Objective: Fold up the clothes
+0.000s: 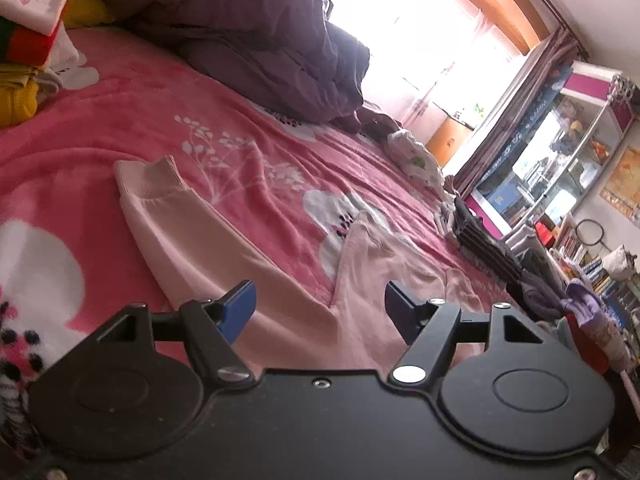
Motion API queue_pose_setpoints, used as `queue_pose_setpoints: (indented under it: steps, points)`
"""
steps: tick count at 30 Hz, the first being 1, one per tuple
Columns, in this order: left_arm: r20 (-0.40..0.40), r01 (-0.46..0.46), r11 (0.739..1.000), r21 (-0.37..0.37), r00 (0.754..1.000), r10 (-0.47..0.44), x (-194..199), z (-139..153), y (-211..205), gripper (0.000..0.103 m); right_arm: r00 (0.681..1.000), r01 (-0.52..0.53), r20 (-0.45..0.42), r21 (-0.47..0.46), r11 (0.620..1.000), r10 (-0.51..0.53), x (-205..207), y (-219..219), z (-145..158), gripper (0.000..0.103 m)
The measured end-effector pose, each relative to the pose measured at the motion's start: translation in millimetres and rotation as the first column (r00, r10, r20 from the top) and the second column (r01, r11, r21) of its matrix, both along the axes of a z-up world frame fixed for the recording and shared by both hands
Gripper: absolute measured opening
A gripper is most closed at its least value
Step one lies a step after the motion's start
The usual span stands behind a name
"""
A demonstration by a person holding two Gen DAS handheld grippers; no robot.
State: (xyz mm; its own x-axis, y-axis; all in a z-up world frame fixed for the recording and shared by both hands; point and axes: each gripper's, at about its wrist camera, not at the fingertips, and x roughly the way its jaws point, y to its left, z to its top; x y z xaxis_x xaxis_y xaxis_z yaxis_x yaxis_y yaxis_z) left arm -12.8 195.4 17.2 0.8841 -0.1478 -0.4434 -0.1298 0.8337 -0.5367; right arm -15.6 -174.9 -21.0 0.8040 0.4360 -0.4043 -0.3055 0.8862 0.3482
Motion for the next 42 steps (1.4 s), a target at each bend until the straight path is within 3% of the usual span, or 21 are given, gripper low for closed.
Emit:
queue_pose_setpoints:
  steps: [2, 7, 12, 20, 25, 28, 34, 36, 38, 42]
  points:
    - [-0.004, -0.002, 1.000, 0.002, 1.000, 0.002, -0.4, -0.9, 0.2, 0.070, 0.992, 0.013, -0.123, 0.016, 1.000, -0.011, 13.7, -3.3, -14.7, 0.051]
    - [-0.010, -0.022, 1.000, -0.007, 1.000, 0.022, -0.5, -2.8, 5.1, 0.070, 0.998, 0.009, -0.064, -0.050, 0.999, -0.012, 0.7, 1.6, -8.6, 0.050]
    - [-0.015, -0.046, 0.999, -0.016, 0.999, 0.045, -1.0, -4.7, 11.1, 0.070, 0.998, -0.006, 0.061, -0.075, 0.997, 0.010, -9.4, 8.4, 4.1, 0.050]
    - [-0.009, -0.088, 0.995, -0.037, 0.996, 0.088, -4.4, -4.4, 24.8, 0.070, 0.998, -0.025, 0.052, -0.060, 0.998, 0.028, -10.6, 8.2, 8.6, 0.051]
    - [-0.022, -0.168, 0.984, -0.054, 0.986, 0.167, -9.5, -6.3, 44.4, 0.070, 0.998, -0.037, 0.047, -0.051, 0.998, 0.040, -11.3, 8.1, 11.4, 0.051]
    - [-0.049, -0.222, 0.973, -0.067, 0.974, 0.219, -11.2, -11.7, 56.2, 0.070, 0.992, -0.097, 0.084, -0.023, 0.995, 0.099, -10.8, 11.2, 16.2, 0.052]
    - [-0.113, -0.294, 0.947, -0.130, 0.953, 0.281, -7.7, -30.5, 74.3, 0.070, 0.964, -0.264, 0.045, 0.024, 0.964, 0.263, -6.4, 24.9, 12.1, 0.052]
    - [-0.124, -0.301, 0.941, -0.153, 0.951, 0.284, -2.6, -38.7, 79.9, 0.067, 0.953, -0.301, 0.042, 0.028, 0.953, 0.299, -6.9, 29.9, 11.1, 0.052]
    - [-0.136, -0.312, 0.935, -0.172, 0.947, 0.291, 4.6, -46.7, 86.4, 0.056, 0.952, -0.303, 0.041, 0.032, 0.952, 0.302, -7.6, 30.0, 10.4, 0.052]
    - [-0.108, -0.304, 0.933, -0.194, 0.952, 0.288, 18.2, -55.8, 96.5, 0.048, 0.951, -0.308, 0.038, 0.041, 0.951, 0.307, -9.1, 30.0, 9.1, 0.052]
